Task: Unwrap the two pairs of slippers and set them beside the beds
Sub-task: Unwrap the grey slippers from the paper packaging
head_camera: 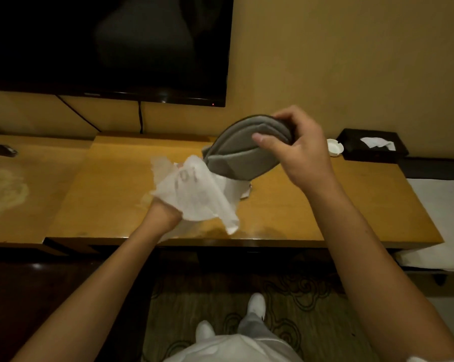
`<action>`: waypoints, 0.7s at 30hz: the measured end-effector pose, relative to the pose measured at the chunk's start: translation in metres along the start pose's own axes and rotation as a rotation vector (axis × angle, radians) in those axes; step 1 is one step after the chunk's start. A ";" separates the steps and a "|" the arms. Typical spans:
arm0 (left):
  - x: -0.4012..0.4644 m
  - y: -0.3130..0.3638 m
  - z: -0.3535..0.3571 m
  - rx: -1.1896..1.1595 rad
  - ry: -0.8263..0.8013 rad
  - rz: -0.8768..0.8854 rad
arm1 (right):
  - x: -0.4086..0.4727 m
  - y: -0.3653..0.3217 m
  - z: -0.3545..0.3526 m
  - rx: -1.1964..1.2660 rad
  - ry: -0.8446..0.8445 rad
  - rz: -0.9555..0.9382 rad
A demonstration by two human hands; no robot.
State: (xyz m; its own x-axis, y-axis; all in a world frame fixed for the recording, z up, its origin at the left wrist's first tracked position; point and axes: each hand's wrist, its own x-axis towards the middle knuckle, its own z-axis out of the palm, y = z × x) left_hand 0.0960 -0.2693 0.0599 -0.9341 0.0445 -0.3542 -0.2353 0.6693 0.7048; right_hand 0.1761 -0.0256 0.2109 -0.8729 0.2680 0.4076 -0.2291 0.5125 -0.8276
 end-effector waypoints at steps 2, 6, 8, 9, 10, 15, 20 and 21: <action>0.009 0.017 -0.019 -0.136 -0.071 0.382 | -0.002 0.004 0.001 0.062 0.156 0.038; 0.018 0.031 -0.047 -0.273 -0.299 0.562 | -0.009 0.005 -0.001 0.192 0.546 0.086; 0.037 0.019 -0.054 -0.186 -0.115 0.464 | -0.009 0.001 -0.009 0.104 0.639 -0.003; 0.045 0.013 -0.059 -0.081 -0.018 0.372 | -0.010 -0.002 -0.011 0.047 0.631 -0.057; 0.053 0.010 -0.064 0.059 0.046 0.306 | -0.010 -0.004 -0.013 -0.011 0.603 -0.106; 0.055 0.043 -0.085 0.242 0.079 0.490 | -0.006 0.003 -0.003 -0.139 0.324 -0.198; -0.001 0.099 -0.035 -0.096 -0.243 0.604 | 0.006 0.007 0.026 0.099 0.049 -0.062; -0.011 0.102 -0.026 -0.321 -0.361 0.484 | 0.009 0.009 0.029 0.131 0.038 -0.023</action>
State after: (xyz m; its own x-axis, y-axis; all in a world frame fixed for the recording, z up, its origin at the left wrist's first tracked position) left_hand 0.0750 -0.2212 0.1514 -0.8191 0.5654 -0.0971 0.0661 0.2611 0.9630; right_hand 0.1536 -0.0418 0.1958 -0.8505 0.2890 0.4395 -0.3056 0.4087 -0.8600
